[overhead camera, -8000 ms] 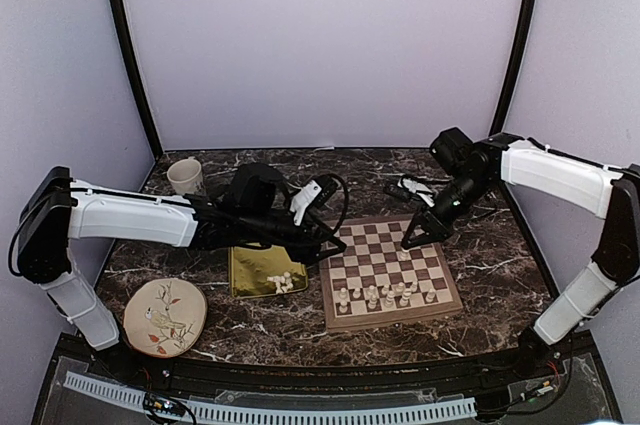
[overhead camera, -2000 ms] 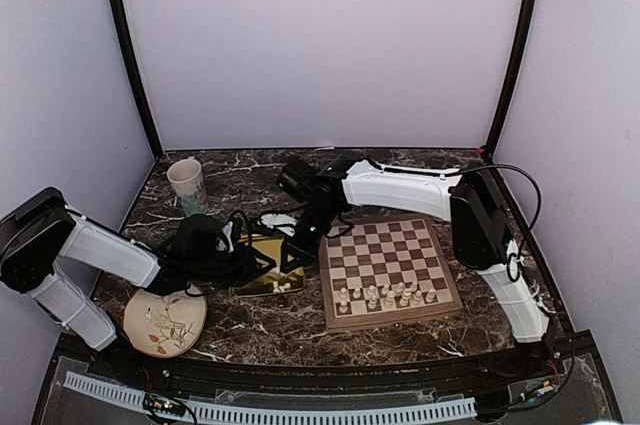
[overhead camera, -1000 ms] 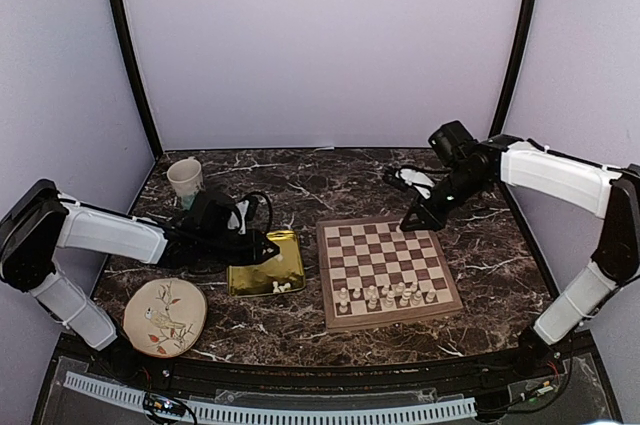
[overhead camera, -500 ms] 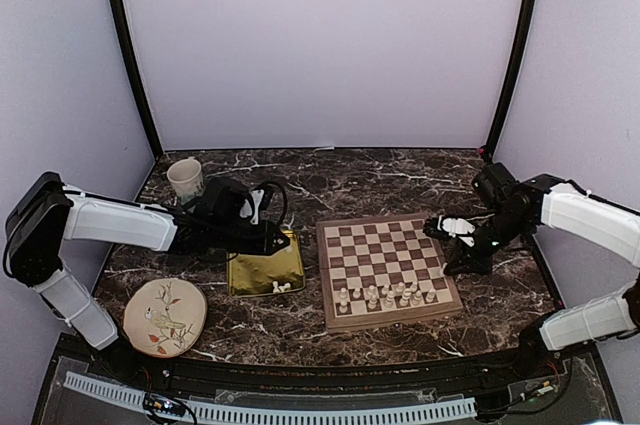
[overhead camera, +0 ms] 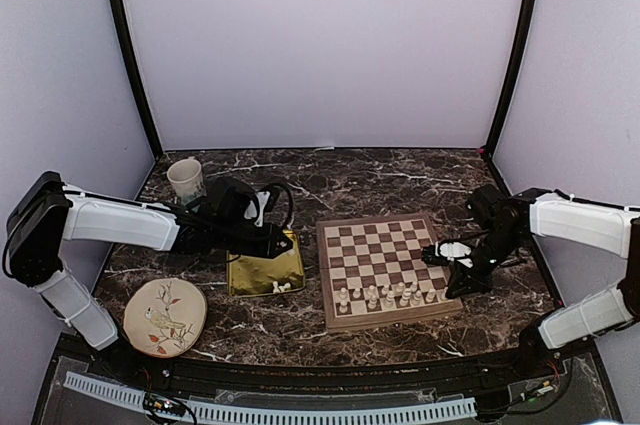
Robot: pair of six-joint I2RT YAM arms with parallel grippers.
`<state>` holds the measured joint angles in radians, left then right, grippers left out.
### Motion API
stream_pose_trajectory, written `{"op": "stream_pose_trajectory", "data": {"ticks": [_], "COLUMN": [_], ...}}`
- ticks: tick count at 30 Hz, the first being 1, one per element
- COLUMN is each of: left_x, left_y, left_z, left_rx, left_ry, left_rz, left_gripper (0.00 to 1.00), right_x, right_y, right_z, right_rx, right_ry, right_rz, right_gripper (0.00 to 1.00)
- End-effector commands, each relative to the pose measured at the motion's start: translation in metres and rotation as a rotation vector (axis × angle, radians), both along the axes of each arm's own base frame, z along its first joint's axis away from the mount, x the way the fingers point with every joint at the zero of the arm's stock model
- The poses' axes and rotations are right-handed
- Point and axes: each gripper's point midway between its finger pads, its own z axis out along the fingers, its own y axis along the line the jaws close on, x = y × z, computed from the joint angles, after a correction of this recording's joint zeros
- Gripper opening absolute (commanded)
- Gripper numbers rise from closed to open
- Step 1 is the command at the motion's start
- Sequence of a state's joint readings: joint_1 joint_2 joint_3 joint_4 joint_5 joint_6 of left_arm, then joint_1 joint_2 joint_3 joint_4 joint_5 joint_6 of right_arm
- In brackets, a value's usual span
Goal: Set up the chess pieces on the board
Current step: Place the rook at h1.
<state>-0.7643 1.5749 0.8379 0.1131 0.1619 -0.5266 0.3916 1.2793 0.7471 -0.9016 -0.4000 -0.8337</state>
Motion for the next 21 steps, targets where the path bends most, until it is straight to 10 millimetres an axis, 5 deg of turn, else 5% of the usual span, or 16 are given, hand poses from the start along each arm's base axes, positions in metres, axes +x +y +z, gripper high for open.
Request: {"op": "stream_pose_trajectory", "data": {"ticks": [1,14,21], "left_x": [0.004,0.004,0.005], "left_y": [-0.003,-0.007,-0.012], "left_z": [0.011,0.008,0.019], "left_rx": [0.003,0.004,-0.009], "left_ry": [-0.029,-0.024,-0.044], "left_rz": [-0.007,-0.015,-0.035], "left_gripper": [0.09,0.09,0.09], "right_x": [0.004,0.013,0.011], "right_y": [0.001,-0.002,0.008], "right_z": [-0.006,-0.011,0.017], "right_rx": [0.002,-0.025,0.035], "right_ry": [-0.019,-0.047,-0.025], "right_rz": [0.015,-0.005,0.011], "right_gripper": [0.09,0.17,0.26]}}
